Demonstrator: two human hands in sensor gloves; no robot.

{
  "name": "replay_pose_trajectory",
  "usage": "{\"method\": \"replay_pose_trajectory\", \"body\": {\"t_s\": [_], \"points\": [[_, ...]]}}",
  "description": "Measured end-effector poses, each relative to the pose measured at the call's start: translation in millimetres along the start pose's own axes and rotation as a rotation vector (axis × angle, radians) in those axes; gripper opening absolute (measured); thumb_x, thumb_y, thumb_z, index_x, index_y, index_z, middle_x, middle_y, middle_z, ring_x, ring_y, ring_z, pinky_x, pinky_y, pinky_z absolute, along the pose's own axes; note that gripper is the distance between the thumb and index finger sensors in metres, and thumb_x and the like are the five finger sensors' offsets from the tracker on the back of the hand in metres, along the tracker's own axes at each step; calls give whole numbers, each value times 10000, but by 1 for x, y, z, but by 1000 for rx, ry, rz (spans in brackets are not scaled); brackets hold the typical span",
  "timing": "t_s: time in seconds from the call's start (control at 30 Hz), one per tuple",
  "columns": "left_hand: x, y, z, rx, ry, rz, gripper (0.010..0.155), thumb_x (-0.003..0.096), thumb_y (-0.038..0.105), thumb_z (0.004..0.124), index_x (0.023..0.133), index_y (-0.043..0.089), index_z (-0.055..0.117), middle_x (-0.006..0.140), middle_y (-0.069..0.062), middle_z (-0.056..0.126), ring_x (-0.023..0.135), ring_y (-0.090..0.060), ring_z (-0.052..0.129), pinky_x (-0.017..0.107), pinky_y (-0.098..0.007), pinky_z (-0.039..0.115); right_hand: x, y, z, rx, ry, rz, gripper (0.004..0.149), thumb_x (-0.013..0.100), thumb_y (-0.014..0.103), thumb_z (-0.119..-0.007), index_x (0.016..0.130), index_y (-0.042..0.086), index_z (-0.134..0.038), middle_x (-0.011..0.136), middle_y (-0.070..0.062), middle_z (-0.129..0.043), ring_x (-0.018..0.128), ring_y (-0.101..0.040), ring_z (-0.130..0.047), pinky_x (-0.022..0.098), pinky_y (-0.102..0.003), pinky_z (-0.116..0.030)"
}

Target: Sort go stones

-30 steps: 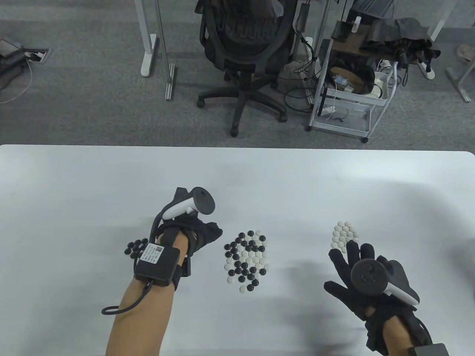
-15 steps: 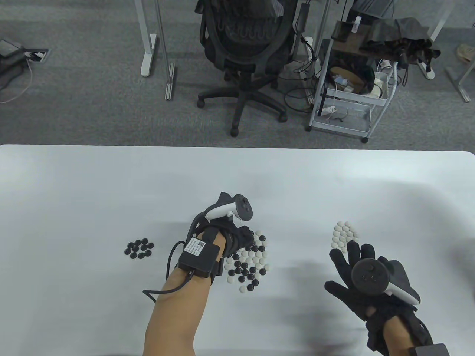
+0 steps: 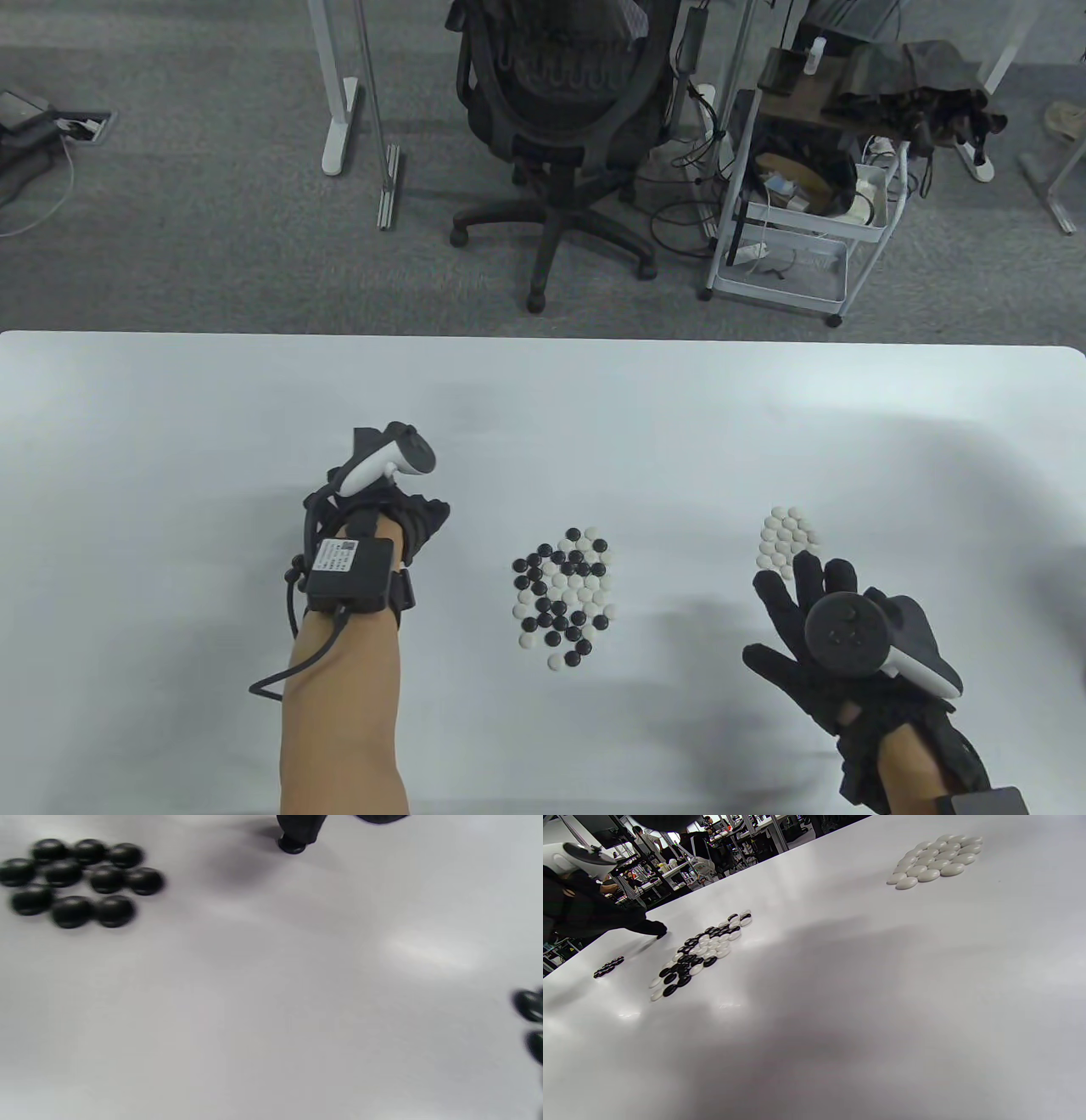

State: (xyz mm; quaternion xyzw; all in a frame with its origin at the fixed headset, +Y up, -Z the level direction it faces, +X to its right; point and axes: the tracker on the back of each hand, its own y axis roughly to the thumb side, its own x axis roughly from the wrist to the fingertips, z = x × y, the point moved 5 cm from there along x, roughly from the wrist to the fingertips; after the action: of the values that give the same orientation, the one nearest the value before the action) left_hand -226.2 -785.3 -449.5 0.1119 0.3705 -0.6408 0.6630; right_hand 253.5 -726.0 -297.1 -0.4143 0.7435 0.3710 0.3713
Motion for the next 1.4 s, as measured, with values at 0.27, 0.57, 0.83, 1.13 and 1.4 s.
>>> {"method": "replay_pose_trajectory", "body": {"t_s": [0.27, 0.57, 0.83, 1.13, 1.4], "points": [[-8, -55, -10, -90, 24, -98, 685, 564, 485, 422, 1191, 218, 488, 1119, -280, -173, 904, -571, -213, 579, -832, -29, 1, 0, -1, -2, 8, -2, 808, 559, 540, -502, 1131, 108, -129, 1046, -325, 91, 852, -590, 137, 486, -789, 1], [-13, -72, -8, -94, 32, -116, 685, 570, 492, 439, 1191, 210, 499, 1122, -280, -167, 911, -571, -205, 583, -831, -22, 2, 1, -3, -7, 20, -2, 806, 560, 540, -501, 1132, 107, -133, 1046, -325, 91, 854, -591, 135, 486, -790, -1], [-18, -75, -5, -86, 13, -118, 702, 569, 496, 439, 1198, 194, 508, 1124, -281, -168, 907, -571, -209, 573, -829, -33, 2, 2, -3, -6, 19, 1, 807, 560, 539, -502, 1135, 104, -141, 1047, -325, 89, 856, -592, 132, 486, -792, -2], [-37, -25, -12, -15, 37, 44, 697, 576, 493, 452, 1202, 191, 497, 1139, -302, -143, 913, -578, -198, 574, -830, -29, 2, 2, -3, -5, 13, 8, 806, 560, 539, -502, 1134, 105, -140, 1047, -325, 89, 857, -591, 133, 487, -793, -2], [-53, 105, 29, 243, -41, 381, 666, 581, 492, 447, 1195, 233, 476, 1148, -315, -114, 919, -588, -169, 589, -834, 11, 2, 2, -3, -8, 14, 7, 807, 560, 540, -502, 1134, 104, -139, 1048, -325, 89, 858, -592, 132, 487, -794, -3]]}}
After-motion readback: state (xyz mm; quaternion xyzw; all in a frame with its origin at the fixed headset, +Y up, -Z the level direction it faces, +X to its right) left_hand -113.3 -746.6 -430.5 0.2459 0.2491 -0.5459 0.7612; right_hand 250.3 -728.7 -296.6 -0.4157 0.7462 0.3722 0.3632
